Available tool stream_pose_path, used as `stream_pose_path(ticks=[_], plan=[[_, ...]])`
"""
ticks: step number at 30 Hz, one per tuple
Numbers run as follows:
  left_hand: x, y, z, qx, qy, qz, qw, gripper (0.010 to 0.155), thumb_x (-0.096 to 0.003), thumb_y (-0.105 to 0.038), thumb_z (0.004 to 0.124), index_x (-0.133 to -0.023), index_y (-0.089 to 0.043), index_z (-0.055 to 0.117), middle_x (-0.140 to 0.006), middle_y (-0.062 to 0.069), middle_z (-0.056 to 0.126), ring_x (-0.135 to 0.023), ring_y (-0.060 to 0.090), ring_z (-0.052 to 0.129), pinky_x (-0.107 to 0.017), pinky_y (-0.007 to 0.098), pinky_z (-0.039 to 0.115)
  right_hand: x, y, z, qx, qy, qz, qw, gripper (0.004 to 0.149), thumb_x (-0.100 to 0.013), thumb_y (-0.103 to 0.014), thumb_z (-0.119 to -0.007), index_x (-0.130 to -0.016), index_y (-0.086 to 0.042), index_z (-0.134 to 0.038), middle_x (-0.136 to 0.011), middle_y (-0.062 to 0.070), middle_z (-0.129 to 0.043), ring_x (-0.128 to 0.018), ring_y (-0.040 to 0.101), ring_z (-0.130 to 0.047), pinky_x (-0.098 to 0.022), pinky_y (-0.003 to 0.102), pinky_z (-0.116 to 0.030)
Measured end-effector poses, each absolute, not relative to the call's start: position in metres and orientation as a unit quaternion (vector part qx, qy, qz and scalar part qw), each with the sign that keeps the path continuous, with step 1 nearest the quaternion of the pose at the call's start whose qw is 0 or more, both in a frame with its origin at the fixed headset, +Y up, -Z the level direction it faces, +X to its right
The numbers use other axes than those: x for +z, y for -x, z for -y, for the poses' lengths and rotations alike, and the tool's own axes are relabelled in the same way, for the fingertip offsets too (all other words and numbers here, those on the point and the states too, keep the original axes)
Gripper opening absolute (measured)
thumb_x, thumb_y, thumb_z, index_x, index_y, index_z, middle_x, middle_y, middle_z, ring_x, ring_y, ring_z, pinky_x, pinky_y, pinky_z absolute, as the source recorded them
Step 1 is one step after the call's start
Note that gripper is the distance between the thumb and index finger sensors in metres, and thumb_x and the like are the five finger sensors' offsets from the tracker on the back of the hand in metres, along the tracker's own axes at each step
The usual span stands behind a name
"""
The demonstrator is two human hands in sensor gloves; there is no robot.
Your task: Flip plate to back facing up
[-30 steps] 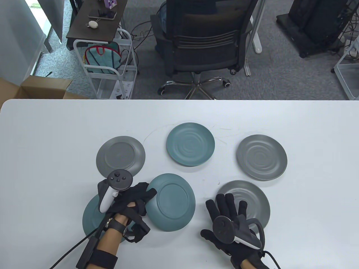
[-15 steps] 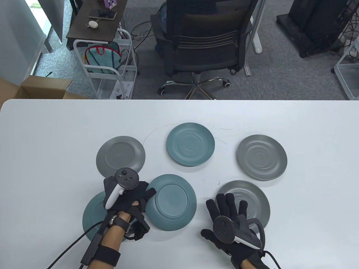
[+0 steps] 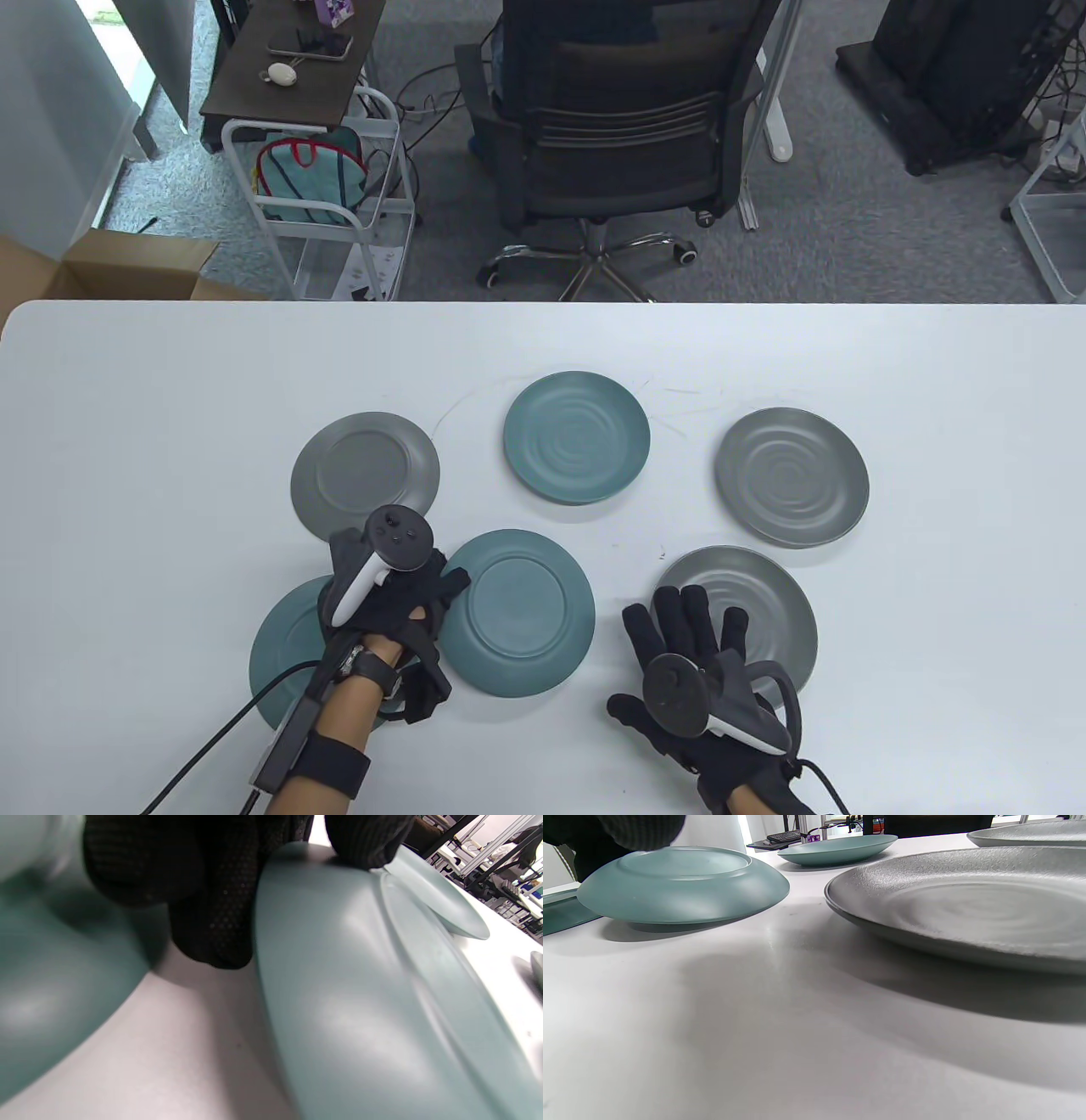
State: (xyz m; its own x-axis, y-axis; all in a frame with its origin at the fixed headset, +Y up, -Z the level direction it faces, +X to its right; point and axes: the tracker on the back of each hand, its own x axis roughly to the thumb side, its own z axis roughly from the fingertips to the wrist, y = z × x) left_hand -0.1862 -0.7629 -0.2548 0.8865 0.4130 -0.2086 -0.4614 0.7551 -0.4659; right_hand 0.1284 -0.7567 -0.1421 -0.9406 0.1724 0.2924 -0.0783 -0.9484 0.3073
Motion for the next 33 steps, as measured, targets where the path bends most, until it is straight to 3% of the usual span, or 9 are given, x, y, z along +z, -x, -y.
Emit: stream_pose_path(ticks=[24, 28, 33], plan=[[-0.254, 0.170, 0.754, 0.073, 0.209, -0.034, 0.975, 0.064, -0.0543, -0.046, 0.071, -0.101, -0.002, 0.071, -0.078, 0.010, 0.092, -0.044, 0.024, 0.110, -0.029, 0.030, 0.092, -0.142, -0.127, 0.757, 0.974, -0.161, -0.149, 0.060, 0.090, -0.050, -0.062, -0.062, -0.113, -0.017, -0.016, -0.117, 0.023, -0.010, -0.106, 0.047, -0.007, -0.068, 0.072, -0.008], [-0.249, 0.172, 0.743, 0.060, 0.190, -0.021, 0.980, 0.066, -0.0545, -0.047, 0.070, -0.103, -0.002, 0.067, -0.083, 0.012, 0.089, -0.051, 0.027, 0.109, -0.033, 0.033, 0.091, -0.142, -0.126, 0.757, 0.974, -0.161, -0.150, 0.058, 0.090, -0.050, -0.062, -0.062, -0.113, -0.017, -0.016, -0.117, 0.023, -0.010, -0.106, 0.047, -0.008, -0.068, 0.072, -0.008], [-0.232, 0.176, 0.729, -0.010, 0.143, 0.016, 0.990, 0.078, -0.0539, -0.056, 0.067, -0.112, -0.004, 0.055, -0.098, 0.016, 0.078, -0.078, 0.038, 0.099, -0.050, 0.045, 0.087, -0.142, -0.126, 0.757, 0.974, -0.159, -0.148, 0.057, 0.090, -0.050, -0.062, -0.062, -0.113, -0.017, -0.016, -0.117, 0.023, -0.010, -0.106, 0.047, -0.007, -0.068, 0.072, -0.008]])
